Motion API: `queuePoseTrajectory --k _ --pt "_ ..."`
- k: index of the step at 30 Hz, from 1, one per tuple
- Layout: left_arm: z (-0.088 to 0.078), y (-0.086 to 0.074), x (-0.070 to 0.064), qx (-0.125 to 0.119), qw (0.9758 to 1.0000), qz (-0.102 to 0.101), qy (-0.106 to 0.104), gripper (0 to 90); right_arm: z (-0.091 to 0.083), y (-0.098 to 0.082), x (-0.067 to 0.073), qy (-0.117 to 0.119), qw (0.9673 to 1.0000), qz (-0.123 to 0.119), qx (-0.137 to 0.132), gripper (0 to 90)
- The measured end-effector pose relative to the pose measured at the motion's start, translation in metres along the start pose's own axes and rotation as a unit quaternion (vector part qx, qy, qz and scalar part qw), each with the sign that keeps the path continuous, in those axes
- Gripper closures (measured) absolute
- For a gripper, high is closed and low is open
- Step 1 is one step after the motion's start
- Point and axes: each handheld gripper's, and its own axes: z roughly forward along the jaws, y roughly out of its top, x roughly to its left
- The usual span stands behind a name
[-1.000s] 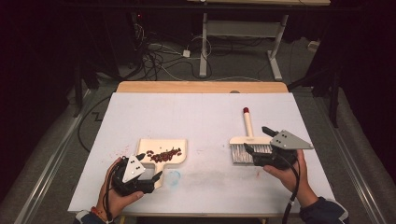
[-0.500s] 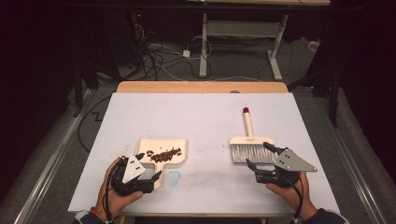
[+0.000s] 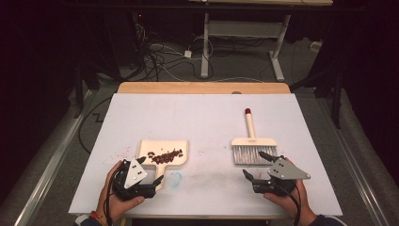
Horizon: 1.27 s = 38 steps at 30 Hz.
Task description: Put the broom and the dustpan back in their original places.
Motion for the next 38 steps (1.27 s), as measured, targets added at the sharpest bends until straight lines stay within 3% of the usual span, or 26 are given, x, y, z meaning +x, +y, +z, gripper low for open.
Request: queuePoseTrajectory --k 11,28,33,38 --pt "0.0005 0.0001 -0.003 0.003 1.0 0.005 0.001 18.1 -0.002 0.0056 0.0089 0.005 0.9998 -0.015 -0.008 19.7" --pt "0.0031 0.0015 -0.002 0.008 0.9999 -0.001 -0.008 18.1 -0.0059 0.0076 0.0075 -0.001 0.9998 -0.015 -0.016 20.1" --pt "0.0041 0.0027 -0.0008 0.005 0.9999 0.006 -0.008 18.1 -0.0059 0.0064 0.0038 -0.003 0.9998 -0.013 -0.016 20.1" --pt "0.0051 0.0018 0.0016 0.001 0.9999 -0.005 -0.016 18.1 -0.0059 0.0048 0.0007 -0.012 0.9998 -0.01 -0.015 20.1"
